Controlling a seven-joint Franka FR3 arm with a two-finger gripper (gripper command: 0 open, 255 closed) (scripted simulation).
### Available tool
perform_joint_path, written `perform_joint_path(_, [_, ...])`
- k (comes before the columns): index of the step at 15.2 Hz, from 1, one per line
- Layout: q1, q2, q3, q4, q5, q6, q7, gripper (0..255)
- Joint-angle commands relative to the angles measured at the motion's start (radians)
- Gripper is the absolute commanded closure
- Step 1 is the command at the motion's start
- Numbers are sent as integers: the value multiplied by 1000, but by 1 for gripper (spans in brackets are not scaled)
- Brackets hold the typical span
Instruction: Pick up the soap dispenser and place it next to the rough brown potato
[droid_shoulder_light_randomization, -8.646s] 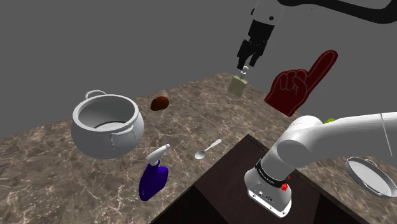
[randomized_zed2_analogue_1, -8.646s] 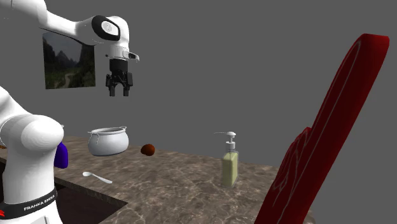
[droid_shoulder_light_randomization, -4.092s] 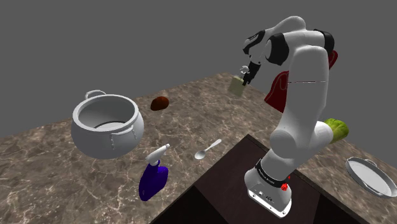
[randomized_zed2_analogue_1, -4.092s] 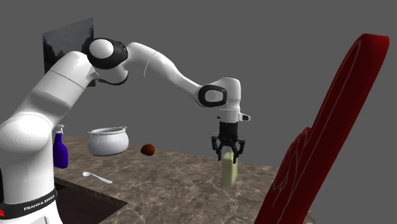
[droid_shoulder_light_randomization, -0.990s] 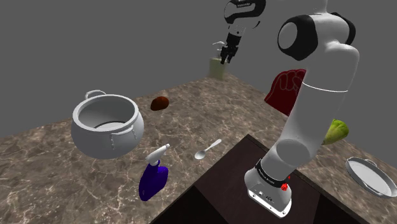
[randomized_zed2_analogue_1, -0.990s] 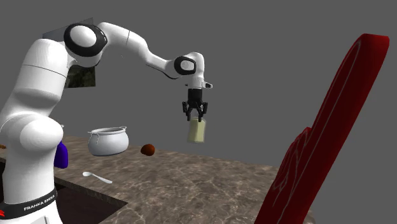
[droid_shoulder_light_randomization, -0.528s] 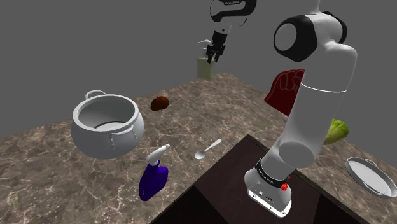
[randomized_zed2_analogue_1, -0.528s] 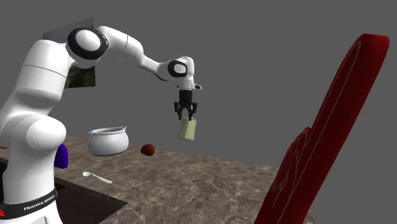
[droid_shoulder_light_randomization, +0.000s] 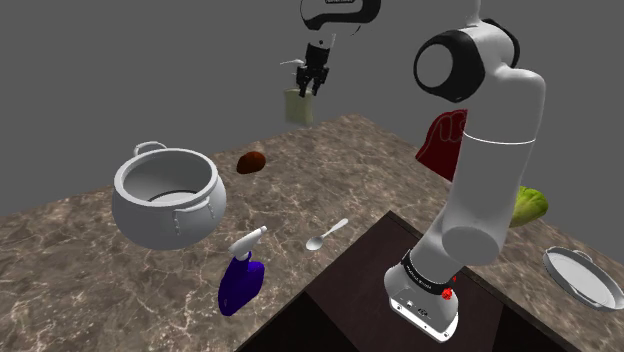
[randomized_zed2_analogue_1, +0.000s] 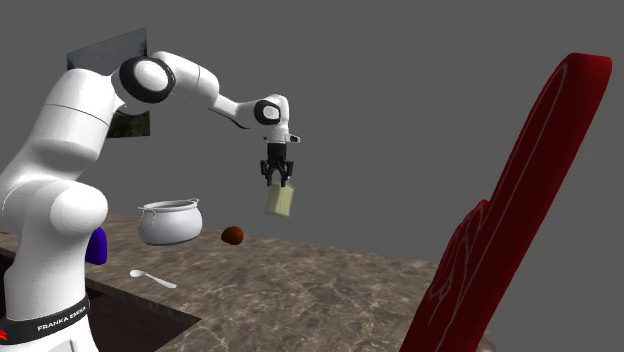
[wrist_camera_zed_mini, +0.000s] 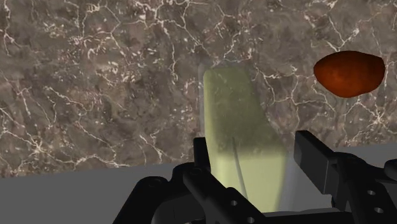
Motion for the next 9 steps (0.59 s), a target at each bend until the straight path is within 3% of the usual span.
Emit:
perform_joint_path(1, [20,26,14,37,6,-9,38,255])
perform_joint_path(9, [75,192,66,296,38,-96,180,255])
